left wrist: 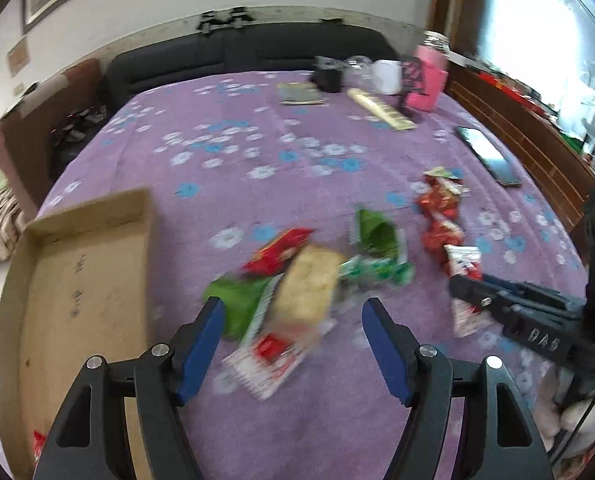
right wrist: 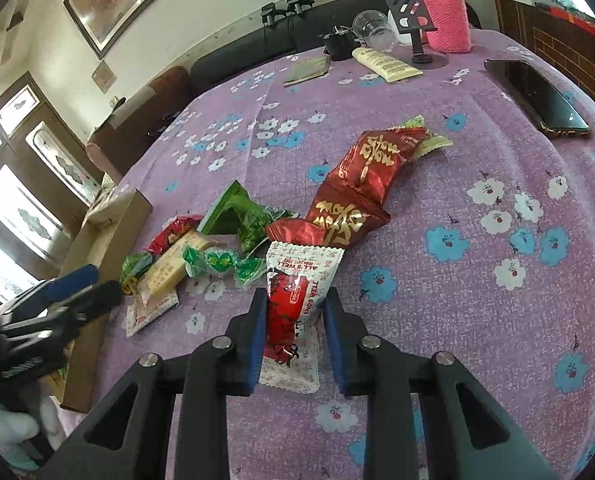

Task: Organize snacks
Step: 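Grasp the white-red packet with the right gripper while the left gripper grasps a green packet, then move both packets over the cardboard box and release them from both grippers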

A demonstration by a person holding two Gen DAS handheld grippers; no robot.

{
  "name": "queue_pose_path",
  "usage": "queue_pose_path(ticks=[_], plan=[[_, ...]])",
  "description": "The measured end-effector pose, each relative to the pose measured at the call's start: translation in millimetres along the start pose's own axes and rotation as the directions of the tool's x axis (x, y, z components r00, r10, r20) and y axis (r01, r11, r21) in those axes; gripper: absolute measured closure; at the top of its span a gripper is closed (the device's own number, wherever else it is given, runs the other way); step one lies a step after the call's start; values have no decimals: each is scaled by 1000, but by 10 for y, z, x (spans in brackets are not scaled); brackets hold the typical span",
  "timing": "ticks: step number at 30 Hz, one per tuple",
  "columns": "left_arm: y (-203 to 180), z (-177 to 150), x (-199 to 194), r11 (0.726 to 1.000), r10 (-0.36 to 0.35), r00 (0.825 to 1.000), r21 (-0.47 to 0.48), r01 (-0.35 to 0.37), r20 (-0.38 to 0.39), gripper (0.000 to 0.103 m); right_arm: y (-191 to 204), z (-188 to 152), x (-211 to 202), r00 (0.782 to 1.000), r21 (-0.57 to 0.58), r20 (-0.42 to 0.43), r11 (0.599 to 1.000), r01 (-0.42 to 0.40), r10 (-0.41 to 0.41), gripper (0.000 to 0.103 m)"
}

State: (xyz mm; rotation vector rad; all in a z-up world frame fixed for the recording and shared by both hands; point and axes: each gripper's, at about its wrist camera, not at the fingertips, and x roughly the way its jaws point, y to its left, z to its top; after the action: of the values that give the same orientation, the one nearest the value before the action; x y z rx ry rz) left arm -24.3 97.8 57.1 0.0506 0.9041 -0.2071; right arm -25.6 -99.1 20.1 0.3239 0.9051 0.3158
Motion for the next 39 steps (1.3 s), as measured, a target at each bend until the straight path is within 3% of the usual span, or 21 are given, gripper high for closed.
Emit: queue_pose_path(ticks=[6, 10, 15, 18, 19, 24, 32, 35, 39], plan=[[-356, 343, 288, 990, -71, 997, 122, 70, 5, 29, -2, -11, -32, 1000, 8, 7, 1000, -21, 21, 77], [-447, 531, 651, 982, -134, 990, 126, 139, -52, 29, -16, -6, -58, 999, 14, 17, 1000, -28, 28, 77], [-584, 595, 936, 978, -141, 984, 137, 156, -109, 29, -39, 6, -51, 999, 29, 16, 999, -31, 31, 77], [-650, 540, 980, 975, -144, 981, 153, 163, -126, 66, -36, 5, -47, 1000, 27, 17, 999, -26, 25, 77], [-663, 524, 979, 974, -144, 982, 156, 162, -120, 66, -35, 4, -47, 1000, 26, 17, 999, -24, 24, 77], [-636, 443, 789, 974, -164, 984, 146, 173, -72, 67, 4, -4, -79, 999, 5, 36, 1000, -19, 19, 78], [-114, 329, 98, 979, -205, 977, -3, 206, 59, 67, 105, -10, -177, 995, -46, 91, 998, -41, 45, 79], [241, 190, -222, 981, -169, 979, -75, 178, 110, 67, 147, -17, -168, 995, -65, 98, 998, -22, 28, 79], [783, -65, -577, 984, -62, 988, -156, 84, 144, 66, 357, -41, -196, 996, -109, 82, 994, -21, 30, 79]])
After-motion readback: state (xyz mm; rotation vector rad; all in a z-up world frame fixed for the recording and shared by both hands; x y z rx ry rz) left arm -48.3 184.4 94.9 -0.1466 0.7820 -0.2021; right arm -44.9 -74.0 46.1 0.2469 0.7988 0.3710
